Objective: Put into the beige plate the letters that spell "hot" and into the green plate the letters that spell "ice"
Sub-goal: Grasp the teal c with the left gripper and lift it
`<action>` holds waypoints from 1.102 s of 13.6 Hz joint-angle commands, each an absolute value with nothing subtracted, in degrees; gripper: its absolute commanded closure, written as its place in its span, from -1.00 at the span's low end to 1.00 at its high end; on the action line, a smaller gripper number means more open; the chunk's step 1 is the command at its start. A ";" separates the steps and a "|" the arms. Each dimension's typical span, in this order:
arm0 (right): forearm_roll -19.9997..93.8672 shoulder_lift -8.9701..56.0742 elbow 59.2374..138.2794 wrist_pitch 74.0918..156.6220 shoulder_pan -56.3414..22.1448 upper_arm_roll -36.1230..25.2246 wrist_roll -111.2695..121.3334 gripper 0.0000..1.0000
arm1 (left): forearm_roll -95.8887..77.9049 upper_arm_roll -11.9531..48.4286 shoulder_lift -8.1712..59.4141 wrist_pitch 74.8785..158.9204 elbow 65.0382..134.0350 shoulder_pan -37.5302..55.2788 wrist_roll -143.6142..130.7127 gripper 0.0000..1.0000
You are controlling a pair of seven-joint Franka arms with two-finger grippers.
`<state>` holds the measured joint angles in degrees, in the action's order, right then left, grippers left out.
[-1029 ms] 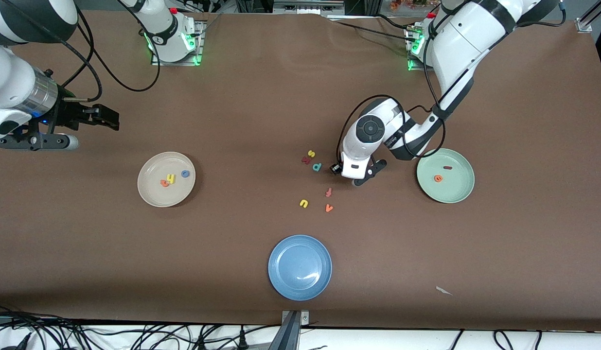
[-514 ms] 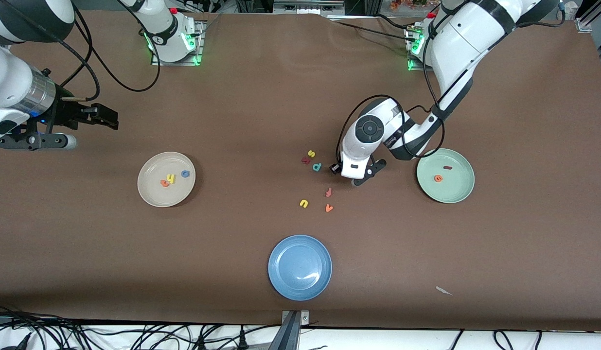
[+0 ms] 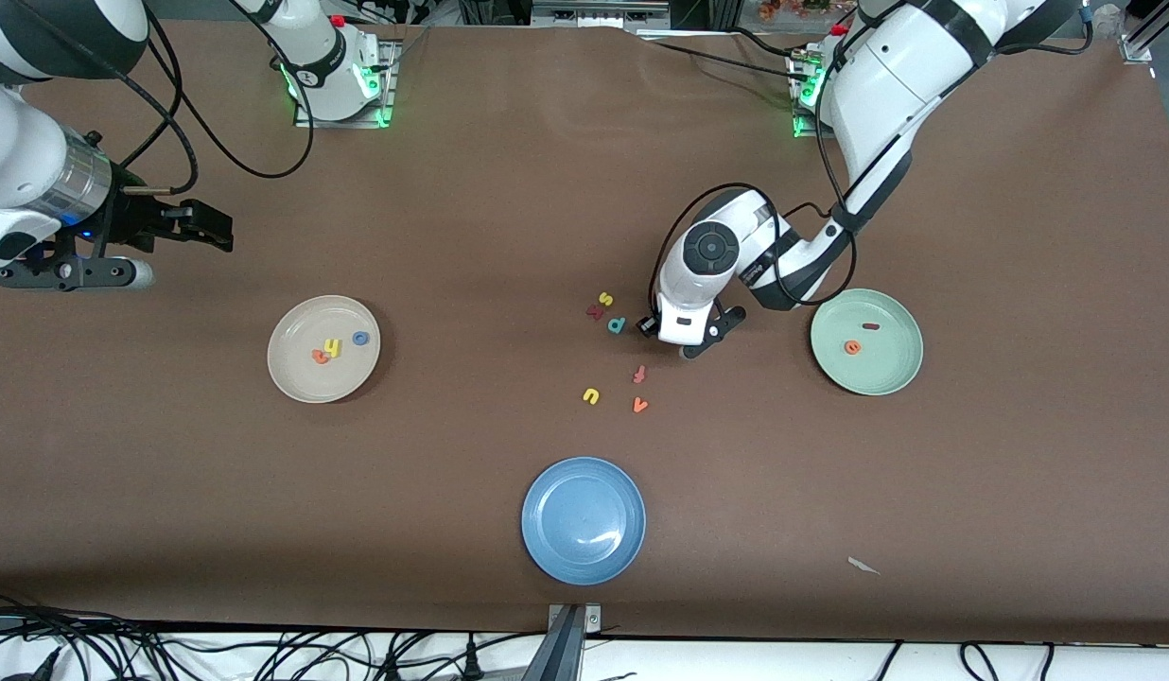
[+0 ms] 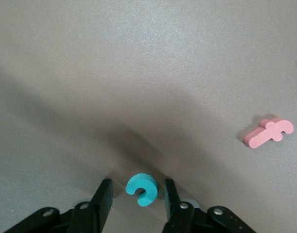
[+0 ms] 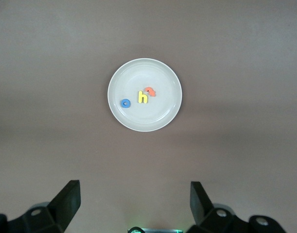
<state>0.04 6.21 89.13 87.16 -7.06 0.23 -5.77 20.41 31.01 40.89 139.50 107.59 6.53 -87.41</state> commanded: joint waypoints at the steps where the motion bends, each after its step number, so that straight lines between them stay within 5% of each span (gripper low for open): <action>1: 1.41 6.06 87.72 85.61 -6.06 0.88 -4.83 -1.00 | 22.41 29.09 41.66 139.75 106.35 8.53 -89.73 0.18; 5: 1.49 5.98 87.54 84.90 -5.98 0.44 -4.92 -1.00 | 22.41 29.09 41.57 139.75 106.35 8.61 -89.82 0.66; 12: 1.15 7.29 84.64 84.20 -5.45 0.62 -4.83 -1.00 | 21.63 29.88 37.89 135.38 106.00 5.37 -87.29 0.78; 15: 1.32 7.29 84.64 84.20 -5.19 0.35 -4.31 -1.00 | 17.24 38.54 33.94 126.68 105.21 -6.36 -76.86 0.78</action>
